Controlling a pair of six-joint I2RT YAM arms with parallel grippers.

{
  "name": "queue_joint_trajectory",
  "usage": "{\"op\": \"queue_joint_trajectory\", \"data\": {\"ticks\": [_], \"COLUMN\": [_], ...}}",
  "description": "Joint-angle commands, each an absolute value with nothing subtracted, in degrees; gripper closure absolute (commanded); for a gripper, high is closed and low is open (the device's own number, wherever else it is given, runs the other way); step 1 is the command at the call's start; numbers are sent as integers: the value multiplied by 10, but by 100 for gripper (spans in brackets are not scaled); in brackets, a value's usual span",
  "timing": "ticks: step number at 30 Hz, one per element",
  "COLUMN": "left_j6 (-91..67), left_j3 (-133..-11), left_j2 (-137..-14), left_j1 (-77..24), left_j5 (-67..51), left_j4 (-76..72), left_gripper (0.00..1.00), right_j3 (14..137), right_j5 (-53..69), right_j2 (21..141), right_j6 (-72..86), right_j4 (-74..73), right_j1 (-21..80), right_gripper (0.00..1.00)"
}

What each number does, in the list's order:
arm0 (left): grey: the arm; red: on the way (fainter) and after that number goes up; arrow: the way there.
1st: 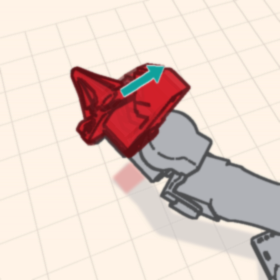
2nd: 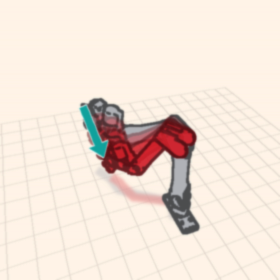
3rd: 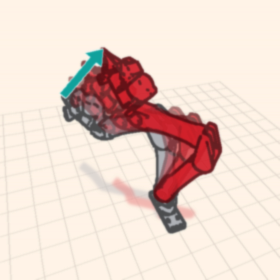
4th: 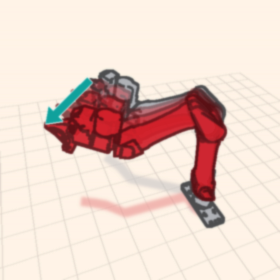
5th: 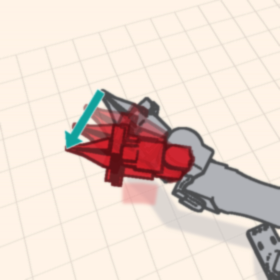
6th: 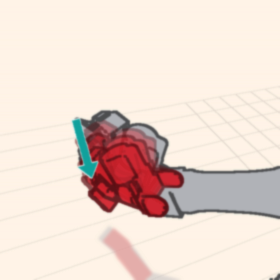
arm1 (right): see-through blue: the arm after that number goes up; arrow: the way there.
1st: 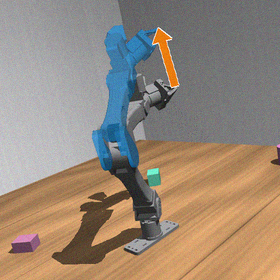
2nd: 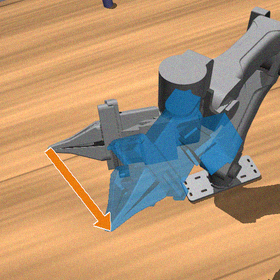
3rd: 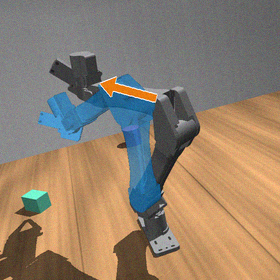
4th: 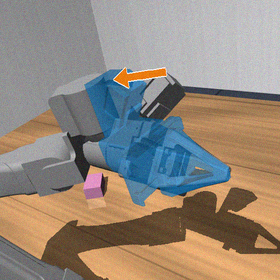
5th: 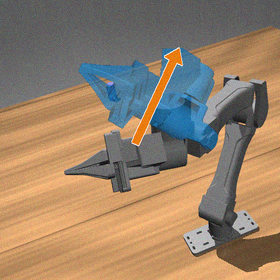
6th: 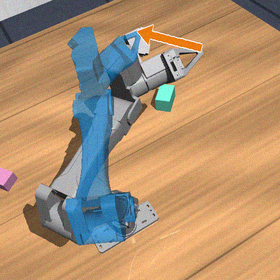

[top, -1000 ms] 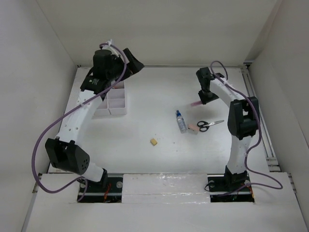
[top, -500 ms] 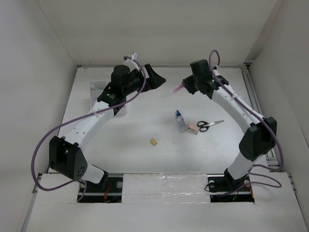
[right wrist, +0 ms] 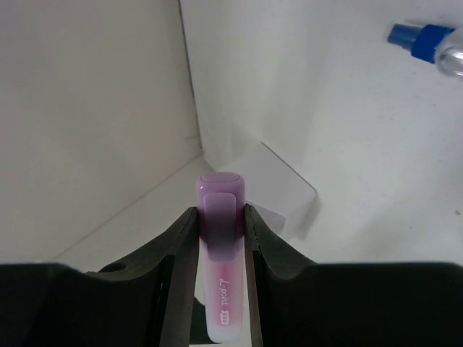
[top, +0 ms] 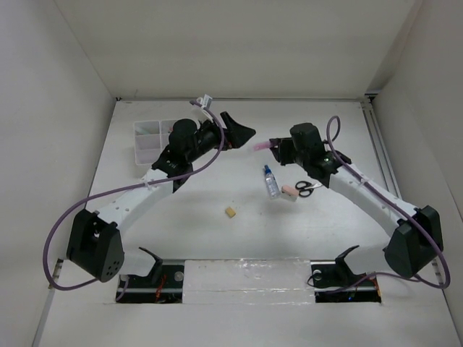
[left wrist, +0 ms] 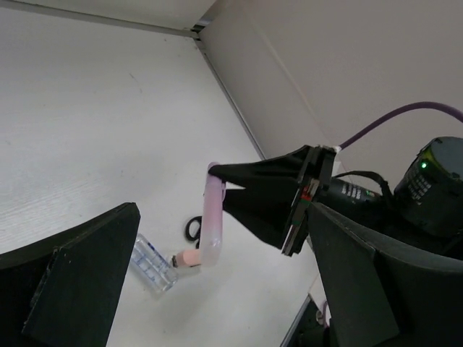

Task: Sort the stationery into containers
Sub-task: Pick up the pen from the center of the board, then place the pen in the storage box.

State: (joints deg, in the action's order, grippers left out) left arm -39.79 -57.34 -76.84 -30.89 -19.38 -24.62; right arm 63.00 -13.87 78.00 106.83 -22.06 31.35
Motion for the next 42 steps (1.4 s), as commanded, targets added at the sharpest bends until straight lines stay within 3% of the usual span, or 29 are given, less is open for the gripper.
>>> {"op": "queue_joint_trajectory", "data": {"ticks": [1,7,17,25,34,42], "left_j6": [-363,-355,-340,-296,-276,-276], "left_j3": [-596,-549,-430,-414,-379,-374], "left_j2": [-759,-759,-777,-804,-757,-757], "left_j1": [-307,-307,-326,-412,-460,-461], "left_j5": [-197,-244,-267,-132,111,169], "left_j4": [-265,-308,-551,-617,-641,-671], "left_gripper": [1,1,1,1,0,1], "right_j3": [671,650,577,577,554,537], "right_j5": [-162,-83,-41,-3,21,39], "right_j2": [775,796,767,773,760,766], "right_j6": [1104,1153,1244,1267,1261,1266], "right_j4": [-169,-156,-30,26,60,92], "right_j1": [296,259,271,289,289,308], "right_gripper": [100,100,100,100,100,100]}}
